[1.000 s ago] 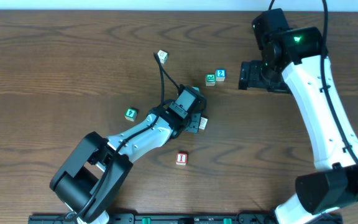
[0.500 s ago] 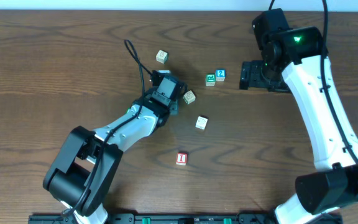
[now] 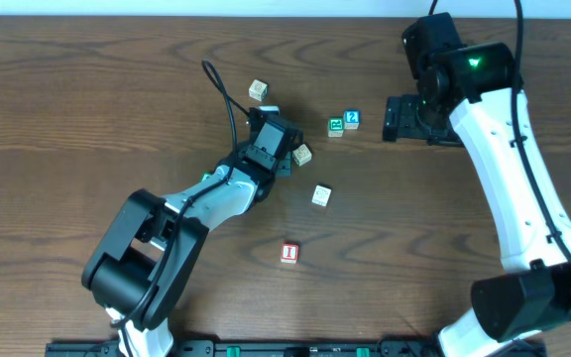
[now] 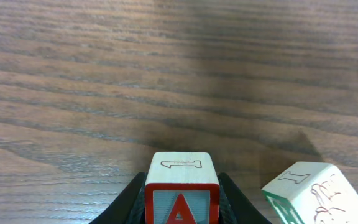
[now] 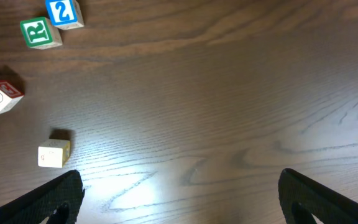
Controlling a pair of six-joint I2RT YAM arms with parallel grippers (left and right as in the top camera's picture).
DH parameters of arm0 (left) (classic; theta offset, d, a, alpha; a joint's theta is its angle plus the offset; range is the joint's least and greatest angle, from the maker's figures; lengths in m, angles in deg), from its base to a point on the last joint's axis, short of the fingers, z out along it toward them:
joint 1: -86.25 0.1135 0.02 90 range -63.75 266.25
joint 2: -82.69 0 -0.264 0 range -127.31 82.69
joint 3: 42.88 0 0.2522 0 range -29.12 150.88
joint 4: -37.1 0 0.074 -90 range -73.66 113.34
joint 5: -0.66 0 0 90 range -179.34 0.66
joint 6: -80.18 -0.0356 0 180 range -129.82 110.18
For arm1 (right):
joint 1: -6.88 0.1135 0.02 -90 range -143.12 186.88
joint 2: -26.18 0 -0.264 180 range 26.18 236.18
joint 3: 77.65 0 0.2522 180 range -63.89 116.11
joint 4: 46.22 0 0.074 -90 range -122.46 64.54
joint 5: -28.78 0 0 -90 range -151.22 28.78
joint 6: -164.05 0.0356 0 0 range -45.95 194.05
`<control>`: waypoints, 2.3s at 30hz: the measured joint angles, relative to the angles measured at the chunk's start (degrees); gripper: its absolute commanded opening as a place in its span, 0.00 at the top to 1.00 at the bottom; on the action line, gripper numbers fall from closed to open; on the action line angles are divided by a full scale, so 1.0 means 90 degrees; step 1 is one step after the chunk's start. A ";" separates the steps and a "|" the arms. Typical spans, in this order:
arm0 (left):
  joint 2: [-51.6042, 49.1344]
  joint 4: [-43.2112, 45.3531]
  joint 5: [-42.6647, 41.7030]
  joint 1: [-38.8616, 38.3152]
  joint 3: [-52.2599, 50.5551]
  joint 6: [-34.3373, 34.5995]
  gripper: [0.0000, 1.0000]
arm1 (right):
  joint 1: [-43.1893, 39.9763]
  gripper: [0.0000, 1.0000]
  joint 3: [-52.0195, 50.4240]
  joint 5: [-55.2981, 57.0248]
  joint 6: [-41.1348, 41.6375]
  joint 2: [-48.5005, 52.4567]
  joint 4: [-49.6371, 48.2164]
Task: Spell out Ai2
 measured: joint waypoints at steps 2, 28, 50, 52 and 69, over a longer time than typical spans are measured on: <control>-0.0032 0.0017 -0.0083 0.0000 0.0002 0.0002 0.94 | 0.0000 0.01 0.0000 0.0000 0.0000 0.0000 0.0000; -0.0032 0.0646 -0.1059 -0.0743 0.0109 0.1005 0.94 | 0.0000 0.01 0.0000 0.0002 0.0000 0.0000 0.0070; -0.0034 -0.2538 -0.0347 -0.0342 0.1695 0.0197 0.94 | 0.0000 0.01 0.0000 0.0015 0.0000 0.0000 0.0073; -0.0034 -0.2686 -0.0075 -0.0350 0.1812 -0.0012 0.94 | 0.0000 0.01 0.0000 0.0015 0.0005 0.0000 0.0090; -0.0515 -0.3082 -0.0304 0.0624 0.1829 -0.0345 0.94 | 0.0452 0.01 0.0000 -0.0318 0.0476 0.0000 0.0435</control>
